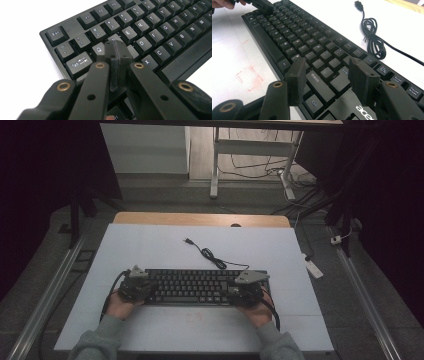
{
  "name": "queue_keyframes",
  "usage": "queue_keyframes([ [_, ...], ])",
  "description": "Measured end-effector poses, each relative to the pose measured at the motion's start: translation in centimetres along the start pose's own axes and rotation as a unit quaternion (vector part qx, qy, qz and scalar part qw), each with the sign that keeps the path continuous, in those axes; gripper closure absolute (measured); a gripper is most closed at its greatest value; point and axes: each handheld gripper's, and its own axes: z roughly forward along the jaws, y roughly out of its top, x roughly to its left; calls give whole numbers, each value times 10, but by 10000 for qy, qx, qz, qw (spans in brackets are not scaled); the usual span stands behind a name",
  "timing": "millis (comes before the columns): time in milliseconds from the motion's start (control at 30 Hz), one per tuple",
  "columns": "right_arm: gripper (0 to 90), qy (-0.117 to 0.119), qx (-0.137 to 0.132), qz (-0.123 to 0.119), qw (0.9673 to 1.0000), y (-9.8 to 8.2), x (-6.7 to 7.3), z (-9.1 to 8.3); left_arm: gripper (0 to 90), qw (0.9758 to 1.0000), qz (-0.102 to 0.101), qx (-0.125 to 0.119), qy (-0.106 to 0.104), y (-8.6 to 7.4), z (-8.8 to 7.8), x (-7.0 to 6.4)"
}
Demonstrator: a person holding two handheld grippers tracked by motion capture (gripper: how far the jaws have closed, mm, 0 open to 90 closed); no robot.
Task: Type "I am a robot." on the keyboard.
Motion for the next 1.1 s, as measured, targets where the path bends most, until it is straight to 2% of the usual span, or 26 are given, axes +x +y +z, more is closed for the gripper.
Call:
queue_keyframes([
  [233,485,17,-49,11,10000,0,-1,-1,865,9991,-48,-402,-139,2,-12,1],
  [367,485,18,-53,9,10000,0,-1,-1,750,9981,-90,-551,-268,2,-17,2],
  [467,485,-6,-43,8,10000,0,-1,-2,618,9973,-169,-645,-307,2,-19,3],
  [533,485,0,-58,23,10000,0,-2,-2,537,9967,-211,-660,-417,2,-20,4],
  [667,485,13,-63,35,10000,0,-2,-3,458,9965,-238,-704,-383,4,-23,5],
  [767,484,22,-50,24,10000,0,-2,-2,398,9961,-222,-678,-510,6,-25,4],
  [800,484,21,-48,20,10000,0,-2,-2,382,9963,-183,-675,-496,6,-26,4],
  [1000,483,12,-67,24,10000,-1,-1,-2,341,9958,-73,-752,-510,9,-31,1],
  [1100,482,15,-67,27,10000,-1,-1,-4,331,9950,-23,-776,-632,11,-33,0],
])
